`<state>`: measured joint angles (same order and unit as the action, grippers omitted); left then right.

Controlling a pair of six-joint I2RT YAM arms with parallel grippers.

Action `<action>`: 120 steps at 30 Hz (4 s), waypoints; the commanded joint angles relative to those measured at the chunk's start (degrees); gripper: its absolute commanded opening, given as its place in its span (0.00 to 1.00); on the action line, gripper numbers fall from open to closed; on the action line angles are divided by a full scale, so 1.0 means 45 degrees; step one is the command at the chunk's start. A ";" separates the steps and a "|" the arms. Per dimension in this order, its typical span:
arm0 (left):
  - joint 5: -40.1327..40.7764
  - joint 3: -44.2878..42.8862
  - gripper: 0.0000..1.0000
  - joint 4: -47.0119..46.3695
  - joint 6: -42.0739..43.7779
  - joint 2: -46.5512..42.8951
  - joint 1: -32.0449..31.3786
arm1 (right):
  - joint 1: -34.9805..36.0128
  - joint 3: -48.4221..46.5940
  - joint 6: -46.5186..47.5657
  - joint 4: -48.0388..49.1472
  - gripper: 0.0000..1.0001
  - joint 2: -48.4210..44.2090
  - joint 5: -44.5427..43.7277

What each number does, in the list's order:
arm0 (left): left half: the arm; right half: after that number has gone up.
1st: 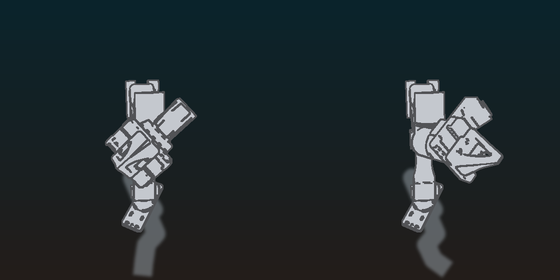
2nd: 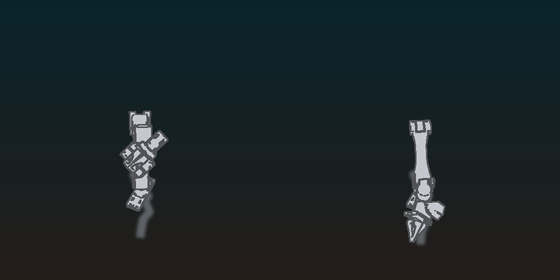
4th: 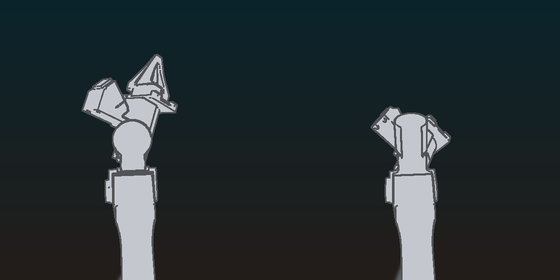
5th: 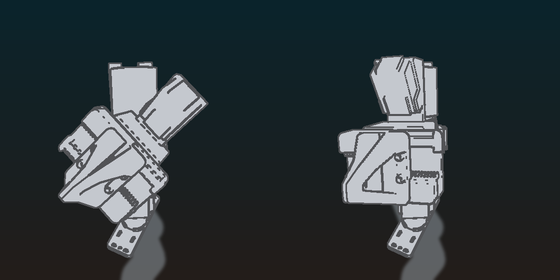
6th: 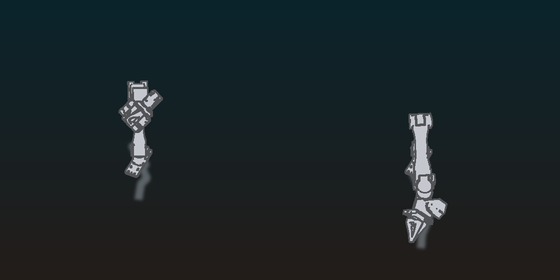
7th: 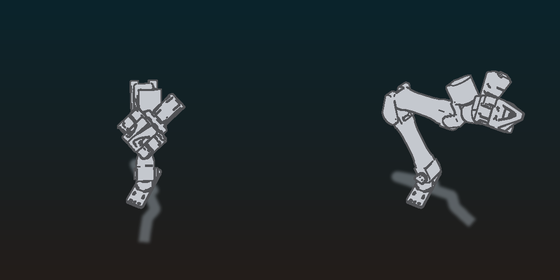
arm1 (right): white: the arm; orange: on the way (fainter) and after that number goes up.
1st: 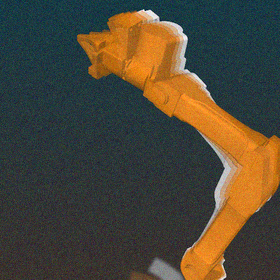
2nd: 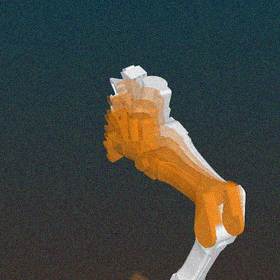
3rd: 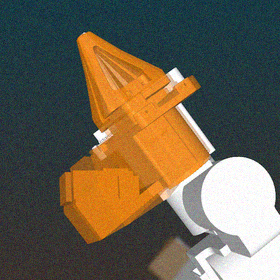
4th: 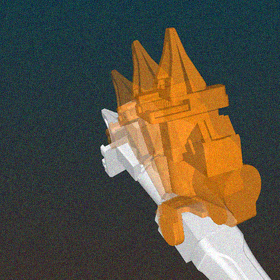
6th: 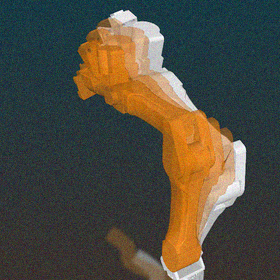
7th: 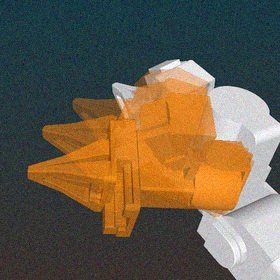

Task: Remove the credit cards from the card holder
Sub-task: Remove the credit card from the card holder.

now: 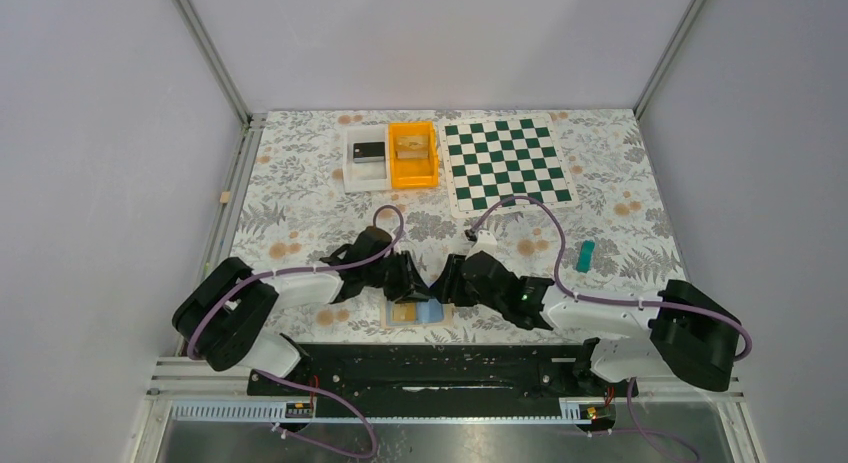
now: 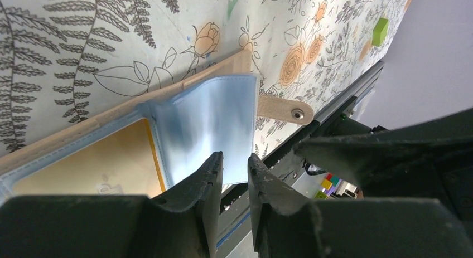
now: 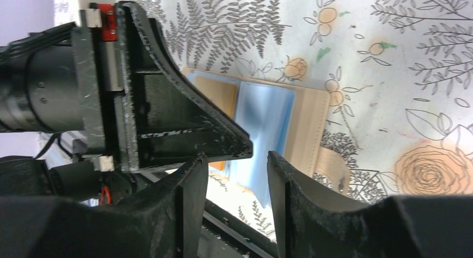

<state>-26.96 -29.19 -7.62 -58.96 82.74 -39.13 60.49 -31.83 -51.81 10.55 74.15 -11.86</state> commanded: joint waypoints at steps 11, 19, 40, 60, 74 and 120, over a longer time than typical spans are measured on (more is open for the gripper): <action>0.2532 -0.1132 0.24 0.4565 0.1032 -0.3164 0.1639 | 0.0318 -0.0938 -0.0432 0.2528 0.39 0.1462 0.2149; 0.2533 -0.0179 0.23 0.5219 0.1270 -0.4072 0.2063 | 0.0289 -0.1551 -0.0813 0.3453 0.40 0.3436 0.3100; 0.2019 0.0880 0.12 0.4189 0.1793 -0.2031 0.2095 | -0.0219 -0.1110 -0.1153 0.2655 0.41 0.4834 0.2698; 0.2104 0.1477 0.12 0.4079 0.1486 -0.2347 0.2095 | -0.0897 0.1309 -0.1948 0.8514 0.00 0.5208 0.3699; 0.2066 0.1350 0.16 0.4197 0.1220 -0.2630 0.2078 | -0.1303 0.2052 -0.1750 0.8899 0.00 0.4601 0.4309; 0.2368 0.1388 0.10 0.4609 0.1461 -0.2609 0.2078 | -0.1255 0.0829 -0.2507 1.0652 0.24 0.6449 0.6346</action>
<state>-17.72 -23.97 14.46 -53.36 69.14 -29.67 54.74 -27.62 -61.14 47.99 100.49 12.34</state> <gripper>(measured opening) 0.091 0.259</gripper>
